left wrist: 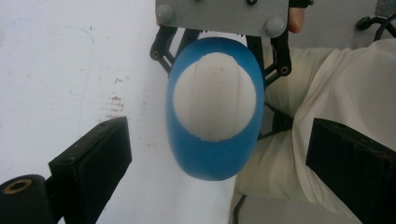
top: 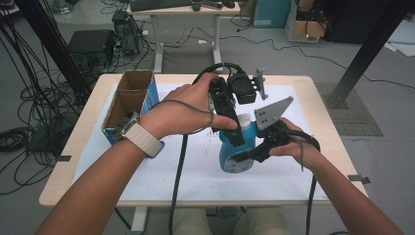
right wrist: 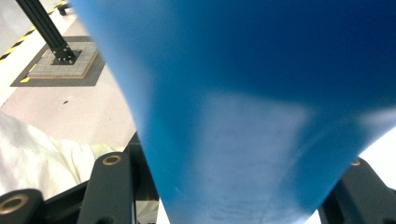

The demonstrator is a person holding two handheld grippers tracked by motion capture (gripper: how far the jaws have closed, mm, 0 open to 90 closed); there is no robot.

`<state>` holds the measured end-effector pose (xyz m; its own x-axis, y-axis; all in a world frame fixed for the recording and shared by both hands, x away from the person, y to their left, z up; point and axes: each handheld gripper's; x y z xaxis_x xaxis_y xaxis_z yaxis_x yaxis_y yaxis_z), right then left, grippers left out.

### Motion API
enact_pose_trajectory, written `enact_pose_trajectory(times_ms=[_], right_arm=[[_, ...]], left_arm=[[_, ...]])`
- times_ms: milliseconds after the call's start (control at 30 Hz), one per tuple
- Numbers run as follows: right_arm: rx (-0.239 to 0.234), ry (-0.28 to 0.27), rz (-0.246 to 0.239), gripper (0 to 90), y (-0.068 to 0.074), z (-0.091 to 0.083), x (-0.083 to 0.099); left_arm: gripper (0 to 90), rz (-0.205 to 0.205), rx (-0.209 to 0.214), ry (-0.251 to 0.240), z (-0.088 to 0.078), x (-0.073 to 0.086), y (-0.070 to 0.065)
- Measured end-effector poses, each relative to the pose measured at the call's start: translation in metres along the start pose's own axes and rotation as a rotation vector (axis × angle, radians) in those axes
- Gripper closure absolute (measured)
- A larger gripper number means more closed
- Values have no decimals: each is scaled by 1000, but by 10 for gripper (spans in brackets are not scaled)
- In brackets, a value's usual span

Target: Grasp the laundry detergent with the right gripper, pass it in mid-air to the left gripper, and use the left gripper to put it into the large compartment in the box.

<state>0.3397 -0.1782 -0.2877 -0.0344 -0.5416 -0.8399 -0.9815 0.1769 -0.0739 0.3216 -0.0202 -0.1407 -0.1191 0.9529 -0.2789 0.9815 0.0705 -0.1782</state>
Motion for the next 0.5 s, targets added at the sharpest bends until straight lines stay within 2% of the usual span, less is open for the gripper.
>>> enact_pose_trajectory(times_ms=[500], right_arm=[[-2,-1,2,429,-1,1,0]], left_arm=[[71,3,-3,3,0,0,0]])
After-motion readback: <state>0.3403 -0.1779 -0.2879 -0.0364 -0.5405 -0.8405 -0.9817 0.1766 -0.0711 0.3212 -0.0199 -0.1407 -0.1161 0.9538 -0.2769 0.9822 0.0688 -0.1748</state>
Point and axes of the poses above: each handheld gripper's, and its own axes: z roughly forward along the jaws, x roughly out of its underside, y roughly to its left, and after that the axes turned 14 degrees about x, right-handed
